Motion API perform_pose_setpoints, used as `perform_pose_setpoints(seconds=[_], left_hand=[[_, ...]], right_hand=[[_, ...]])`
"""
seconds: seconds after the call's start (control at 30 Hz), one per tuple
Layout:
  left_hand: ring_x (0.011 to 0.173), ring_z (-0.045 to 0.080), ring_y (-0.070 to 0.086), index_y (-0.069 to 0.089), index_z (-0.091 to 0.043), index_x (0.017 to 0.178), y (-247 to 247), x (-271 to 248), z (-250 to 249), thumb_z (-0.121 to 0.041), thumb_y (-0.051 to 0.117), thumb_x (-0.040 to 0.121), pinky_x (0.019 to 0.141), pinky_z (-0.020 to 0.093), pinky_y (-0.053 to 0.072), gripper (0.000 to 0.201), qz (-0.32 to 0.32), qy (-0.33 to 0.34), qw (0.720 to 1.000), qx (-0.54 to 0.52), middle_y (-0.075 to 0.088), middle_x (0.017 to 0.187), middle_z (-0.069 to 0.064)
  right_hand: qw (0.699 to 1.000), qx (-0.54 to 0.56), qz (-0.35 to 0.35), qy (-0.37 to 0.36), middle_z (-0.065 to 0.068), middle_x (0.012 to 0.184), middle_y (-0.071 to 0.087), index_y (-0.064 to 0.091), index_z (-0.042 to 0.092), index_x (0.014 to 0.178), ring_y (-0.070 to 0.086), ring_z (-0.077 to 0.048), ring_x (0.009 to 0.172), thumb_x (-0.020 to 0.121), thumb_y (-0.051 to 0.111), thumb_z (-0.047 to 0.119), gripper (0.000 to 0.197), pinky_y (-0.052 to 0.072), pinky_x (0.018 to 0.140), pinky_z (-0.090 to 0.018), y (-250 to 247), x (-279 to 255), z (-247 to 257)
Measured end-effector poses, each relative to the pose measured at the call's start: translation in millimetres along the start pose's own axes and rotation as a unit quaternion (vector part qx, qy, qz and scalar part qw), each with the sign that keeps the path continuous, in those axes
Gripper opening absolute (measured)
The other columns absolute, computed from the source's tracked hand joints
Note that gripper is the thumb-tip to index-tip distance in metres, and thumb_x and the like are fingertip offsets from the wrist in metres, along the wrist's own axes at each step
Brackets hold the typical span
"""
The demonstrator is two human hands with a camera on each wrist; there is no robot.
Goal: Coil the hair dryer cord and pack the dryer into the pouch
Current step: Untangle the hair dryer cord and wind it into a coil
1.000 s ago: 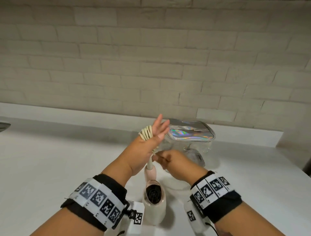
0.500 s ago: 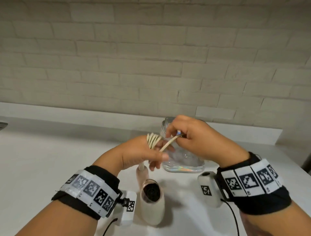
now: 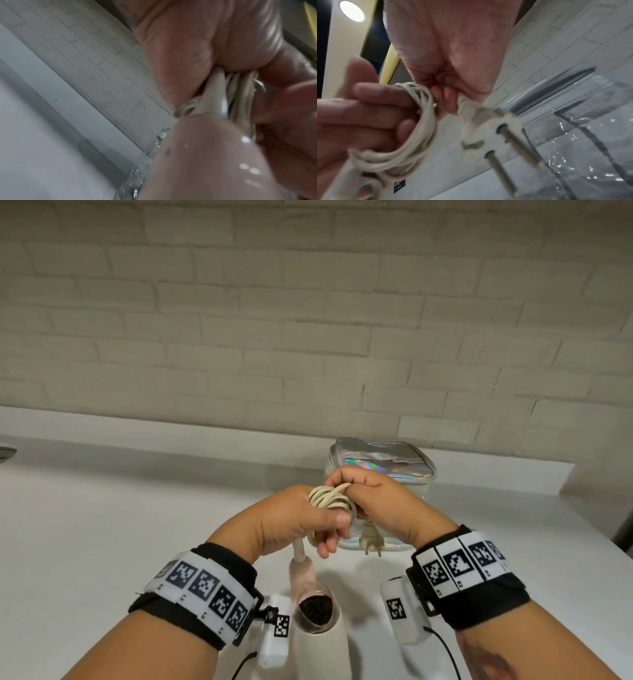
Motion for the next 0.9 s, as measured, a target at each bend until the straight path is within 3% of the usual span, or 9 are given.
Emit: perform_pose_setpoints(seconds=[0.13,0.23,0.33,0.4,0.5,0.6,0.73,0.8,0.9], left_hand=[[0.051,0.015,0.044,0.061,-0.011,0.073,-11,12,13,-0.015,0.067,0.084,0.057,0.024,0.047,0.013,-0.202,0.026,0.978,-0.042,0.051,0.048,-0.004],[0.044,0.01,0.038,0.057,-0.011,0.081,-11,16,19,-0.026,0.059,0.09,0.068,0.036,0.049,0.018,-0.229,0.041,0.968,-0.094,0.047,0.051,-0.007],[0.041,0.007,0.039,0.055,-0.009,0.084,-5,14,16,-0.032,0.05,0.096,0.057,0.032,0.047,0.026,-0.24,0.052,0.963,-0.113,0.048,0.05,-0.012],[0.04,0.007,0.04,0.054,-0.009,0.083,-3,14,15,-0.033,0.047,0.097,0.055,0.031,0.047,0.028,-0.244,0.049,0.961,-0.117,0.047,0.048,-0.011],[0.039,0.008,0.043,0.052,-0.007,0.083,3,13,16,-0.032,0.047,0.097,0.059,0.034,0.045,0.029,-0.24,0.053,0.962,-0.12,0.046,0.048,-0.01],[0.041,0.01,0.045,0.055,-0.001,0.089,7,16,18,-0.032,0.049,0.097,0.061,0.039,0.044,0.033,-0.255,0.056,0.96,-0.099,0.046,0.05,-0.007],[0.046,0.01,0.051,0.062,-0.012,0.087,1,13,17,-0.037,0.053,0.094,0.061,0.037,0.048,0.028,-0.316,0.058,0.947,0.011,0.056,0.063,-0.004],[0.053,0.011,0.055,0.063,-0.014,0.086,-3,11,17,-0.038,0.052,0.094,0.058,0.029,0.048,0.028,-0.333,0.058,0.938,0.074,0.06,0.086,0.003],[0.073,0.018,0.058,0.064,-0.014,0.084,-10,11,18,-0.042,0.049,0.094,0.07,0.033,0.05,0.033,-0.342,0.06,0.927,0.14,0.055,0.101,0.007]], right_hand=[[0.999,-0.015,-0.044,0.013,0.004,0.059,0.047,0.062,0.017,0.077,0.038,-0.01,0.052,0.089,0.053,0.015,0.016,0.033,0.051,-0.026,-5,5,-9],[0.999,-0.029,-0.04,0.005,0.004,0.058,0.05,0.063,0.019,0.078,0.041,-0.008,0.05,0.093,0.05,0.012,0.021,0.036,0.05,-0.024,-7,6,-13],[0.968,-0.247,-0.039,-0.003,0.002,0.067,0.056,0.061,0.022,0.073,0.049,-0.012,0.063,0.095,0.048,0.023,0.026,0.042,0.064,-0.032,-18,9,-22],[0.949,-0.31,-0.053,0.019,0.003,0.061,0.053,0.056,0.025,0.064,0.051,-0.016,0.061,0.096,0.046,0.037,0.036,0.041,0.064,-0.034,-22,10,-30],[0.976,-0.163,-0.132,0.05,-0.005,0.057,0.061,0.064,0.017,0.072,0.057,-0.02,0.055,0.096,0.045,0.037,0.037,0.049,0.068,-0.037,-16,10,-37],[0.973,0.134,-0.163,0.096,-0.032,0.085,0.067,0.064,-0.001,0.094,0.062,-0.03,0.069,0.098,0.045,0.031,0.038,0.055,0.075,-0.047,1,13,-42],[0.947,0.26,-0.133,0.13,-0.021,0.091,0.067,0.06,-0.005,0.109,0.065,-0.023,0.07,0.1,0.042,0.027,0.038,0.056,0.064,-0.03,12,9,-39],[0.938,0.291,-0.128,0.138,-0.02,0.091,0.065,0.056,-0.007,0.113,0.063,-0.02,0.067,0.099,0.043,0.026,0.039,0.055,0.06,-0.026,13,8,-38],[0.916,0.353,-0.118,0.148,-0.021,0.092,0.06,0.054,-0.007,0.118,0.057,-0.02,0.066,0.098,0.046,0.028,0.041,0.052,0.056,-0.023,16,7,-40]])
Point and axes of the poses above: each hand's wrist, its own x-axis towards the middle knuckle, its own y-axis out of the palm, z = x × y, the point moved 2 cm from there along x, towards the middle knuckle
